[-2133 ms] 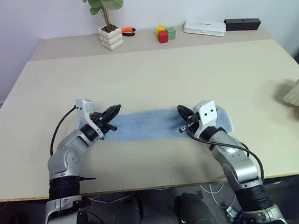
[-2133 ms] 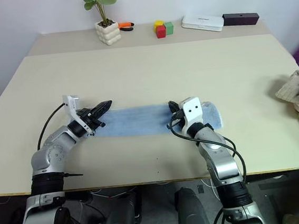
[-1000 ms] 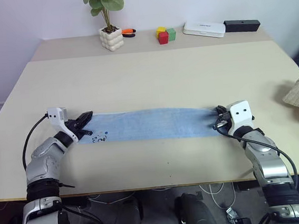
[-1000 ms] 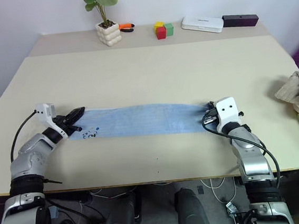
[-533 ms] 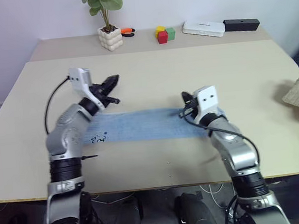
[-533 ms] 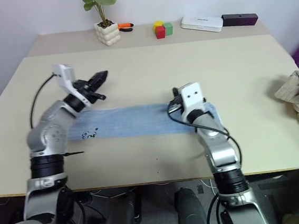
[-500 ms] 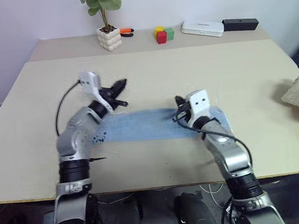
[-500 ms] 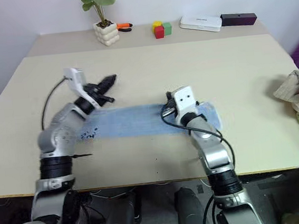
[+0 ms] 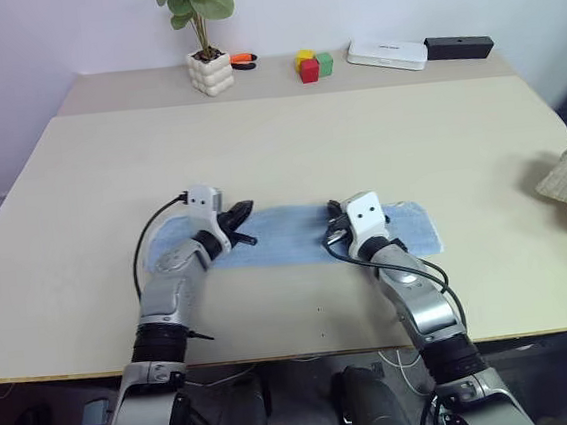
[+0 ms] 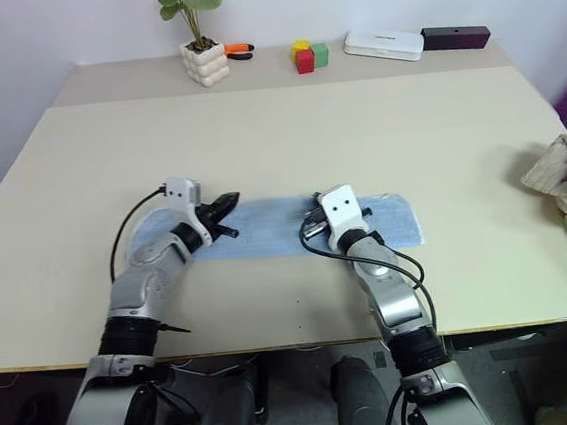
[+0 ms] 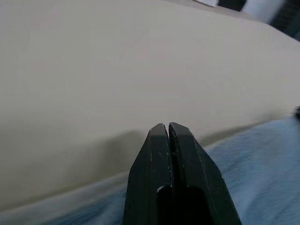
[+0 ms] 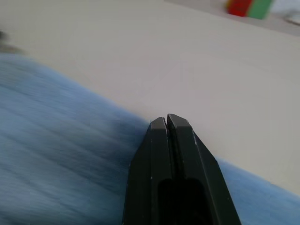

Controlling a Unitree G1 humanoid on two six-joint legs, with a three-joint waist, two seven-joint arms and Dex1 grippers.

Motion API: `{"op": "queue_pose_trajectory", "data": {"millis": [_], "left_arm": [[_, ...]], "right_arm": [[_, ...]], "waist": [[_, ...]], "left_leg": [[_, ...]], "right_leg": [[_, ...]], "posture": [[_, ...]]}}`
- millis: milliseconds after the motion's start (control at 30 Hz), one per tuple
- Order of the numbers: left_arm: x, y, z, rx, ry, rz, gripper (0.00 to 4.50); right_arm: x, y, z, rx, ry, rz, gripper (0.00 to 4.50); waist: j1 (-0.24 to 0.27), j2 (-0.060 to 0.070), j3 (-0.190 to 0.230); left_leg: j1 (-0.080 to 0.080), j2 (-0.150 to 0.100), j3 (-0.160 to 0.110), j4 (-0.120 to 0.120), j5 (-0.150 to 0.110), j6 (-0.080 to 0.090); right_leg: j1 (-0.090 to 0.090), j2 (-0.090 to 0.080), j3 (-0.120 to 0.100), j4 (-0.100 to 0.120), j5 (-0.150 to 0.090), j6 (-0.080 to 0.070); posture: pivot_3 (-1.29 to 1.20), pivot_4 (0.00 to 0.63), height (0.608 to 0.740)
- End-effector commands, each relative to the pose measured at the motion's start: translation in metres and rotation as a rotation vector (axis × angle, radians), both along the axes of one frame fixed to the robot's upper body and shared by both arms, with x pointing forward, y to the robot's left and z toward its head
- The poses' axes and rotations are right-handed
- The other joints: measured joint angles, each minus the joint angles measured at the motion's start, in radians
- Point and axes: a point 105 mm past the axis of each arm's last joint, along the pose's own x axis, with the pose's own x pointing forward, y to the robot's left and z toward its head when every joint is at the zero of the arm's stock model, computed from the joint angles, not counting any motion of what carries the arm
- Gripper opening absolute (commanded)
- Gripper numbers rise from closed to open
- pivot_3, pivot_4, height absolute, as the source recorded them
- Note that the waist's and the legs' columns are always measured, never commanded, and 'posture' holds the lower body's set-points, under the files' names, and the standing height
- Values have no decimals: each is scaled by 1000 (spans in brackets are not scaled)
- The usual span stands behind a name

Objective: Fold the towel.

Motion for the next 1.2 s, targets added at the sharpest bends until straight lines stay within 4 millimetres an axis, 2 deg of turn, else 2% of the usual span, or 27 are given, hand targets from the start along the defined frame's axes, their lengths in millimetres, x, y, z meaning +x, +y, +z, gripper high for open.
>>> {"op": "queue_pose_trajectory", "data": {"millis": [33, 233, 500, 633, 733, 800, 833, 933, 1000, 1067, 1133, 1200], "left_arm": [[-1, 21, 0, 6, -19, 45, 69], [-1, 54, -1, 37, -22, 109, 69], [-2, 93, 5, 55, -42, 177, 69], [-2, 103, 7, 77, -48, 191, 69], [-2, 107, 9, 45, -38, 185, 69], [-4, 107, 10, 3, -31, 160, 0], [-4, 107, 13, -19, -33, 143, 263], [-5, 108, 24, -34, -54, 106, 1289], [-10, 102, 42, -39, -99, 16, 2412], [-14, 97, 52, -40, -123, -49, 3400], [-17, 100, 58, -38, -125, -90, 4355], [-21, 104, 62, -18, -120, -151, 4443]], "right_arm": [[-4, -19, -4, -20, -7, -45, 0], [-10, -51, -12, -77, 10, -107, 0], [-10, -89, -1, -61, -7, -207, 0], [-13, -100, 0, -57, 3, -229, 0], [-15, -102, -1, 13, 32, -203, 0], [-16, -100, 6, 86, 26, -170, 563], [-16, -99, 10, 114, 19, -162, 872], [-15, -95, 27, 145, -9, -118, 2259], [-15, -99, 44, 208, -28, -102, 3373], [-16, -102, 51, 270, -18, -85, 4355], [-18, -113, 49, 364, 15, -123, 4500], [-23, -124, 53, 543, 32, -163, 4500]], "waist": [[2, 0, 0], [0, -1, -1], [1, -1, -1], [0, -1, -1], [0, -1, -1], [-1, -1, -1], [-1, -1, -1], [-2, -1, -1], [-2, -1, 0], [-1, -1, 0], [2, -1, 0], [2, -1, 0]], "left_leg": [[0, 0, 0, 0, 0, 0], [1, 0, 0, 0, 0, 0], [1, 0, 0, 0, 0, 0], [1, 0, 0, 0, 0, 0], [1, 0, 0, 0, 0, 0], [1, 0, 0, 0, 0, 0], [1, 0, 0, 0, 0, 0], [1, 0, 0, -1, 0, 0], [1, 0, 0, -1, 0, 0], [0, 0, 0, -1, 0, 0], [0, 0, 0, -1, 0, 0], [0, 0, 0, -1, 0, 0]], "right_leg": [[0, 0, 0, 0, 0, 0], [1, 0, 0, 0, 0, 0], [2, 0, 0, 0, 0, 0], [2, 0, 0, 0, 0, 0], [2, 0, 0, 0, 0, 0], [2, 0, 0, 0, 0, 0], [2, 0, 0, 0, 0, 0], [1, 0, 0, 0, 0, 0], [1, 0, 0, 0, 0, 0], [0, 0, 0, 0, 0, 0], [0, 0, 0, -1, 0, 0], [0, 0, 0, -1, 0, 0]], "posture": [[0, 150, 740], [0, 150, 740], [0, 150, 740], [0, 150, 740], [0, 150, 740], [0, 150, 740], [0, 150, 740], [0, 150, 740], [0, 150, 740], [0, 150, 740], [0, 150, 740], [0, 150, 740]]}}
